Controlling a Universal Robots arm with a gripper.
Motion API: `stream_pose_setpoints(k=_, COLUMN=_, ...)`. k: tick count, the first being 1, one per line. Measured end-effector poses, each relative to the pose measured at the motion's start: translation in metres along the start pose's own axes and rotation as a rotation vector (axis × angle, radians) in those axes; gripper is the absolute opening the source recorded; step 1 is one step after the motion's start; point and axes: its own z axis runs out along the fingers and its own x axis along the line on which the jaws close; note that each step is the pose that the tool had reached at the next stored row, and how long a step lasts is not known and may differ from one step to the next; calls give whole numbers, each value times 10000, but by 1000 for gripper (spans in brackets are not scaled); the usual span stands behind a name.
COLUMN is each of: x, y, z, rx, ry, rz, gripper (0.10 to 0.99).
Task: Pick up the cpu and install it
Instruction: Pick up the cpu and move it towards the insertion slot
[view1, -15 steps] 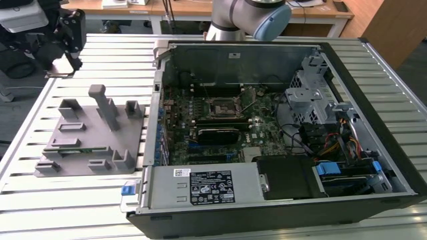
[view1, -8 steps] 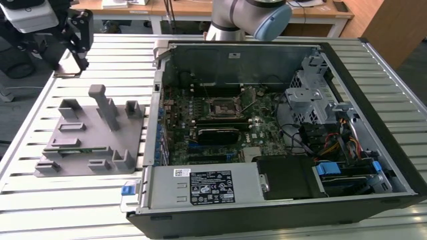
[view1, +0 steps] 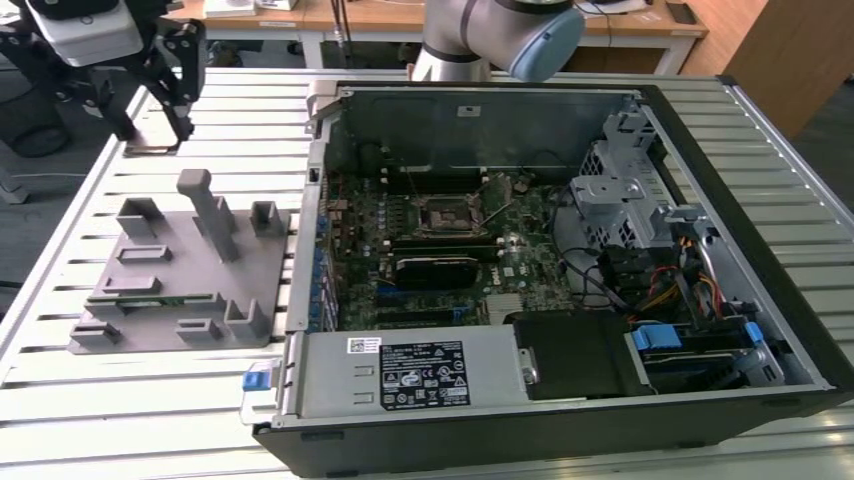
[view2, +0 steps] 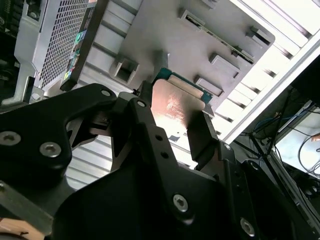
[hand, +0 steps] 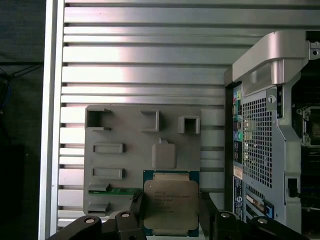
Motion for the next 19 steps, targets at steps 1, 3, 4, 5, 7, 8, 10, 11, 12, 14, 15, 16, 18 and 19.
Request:
stream_pose_setpoints(k=1, x=-16, y=0, z=0, rx=0, ry=0, rz=0, gripper=525)
stream_pose_setpoints(k=3, x=-51, y=0, z=0, rx=0, ry=1, rz=0, gripper=525)
stream_pose_setpoints(k=4, x=-71, y=0, z=0, rx=0, ry=2, rz=0, gripper=525)
stream_pose_setpoints(k=5, x=-92, y=0, z=-1, rx=0, ry=2, rz=1, gripper=525)
stream_pose_setpoints(k=7, x=-135, y=0, z=-1, rx=0, ry=3, rz=0, gripper=525)
stream_pose_setpoints(k=8, x=-156, y=1, z=-1, rx=0, ry=2, rz=0, gripper=525)
stream_pose_setpoints(k=10, x=-196, y=3, z=-1, rx=-1, ry=2, rz=0, gripper=525)
stream_pose_setpoints(k=11, x=-215, y=4, z=-1, rx=0, ry=2, rz=0, gripper=525)
stream_pose_setpoints(k=12, x=-232, y=5, z=-1, rx=0, ry=2, rz=1, gripper=525)
stream_pose_setpoints(k=14, x=-264, y=7, z=-1, rx=0, ry=2, rz=0, gripper=525)
stream_pose_setpoints(k=15, x=-276, y=7, z=-1, rx=0, ry=2, rz=1, gripper=525)
stream_pose_setpoints(k=16, x=-288, y=8, z=-1, rx=0, ry=2, rz=0, gripper=525)
stream_pose_setpoints(k=18, x=-313, y=8, z=-2, rx=1, ry=3, rz=0, gripper=525)
stream_pose_setpoints(k=19, x=-325, y=8, z=-2, rx=0, ry=3, rz=0, gripper=525)
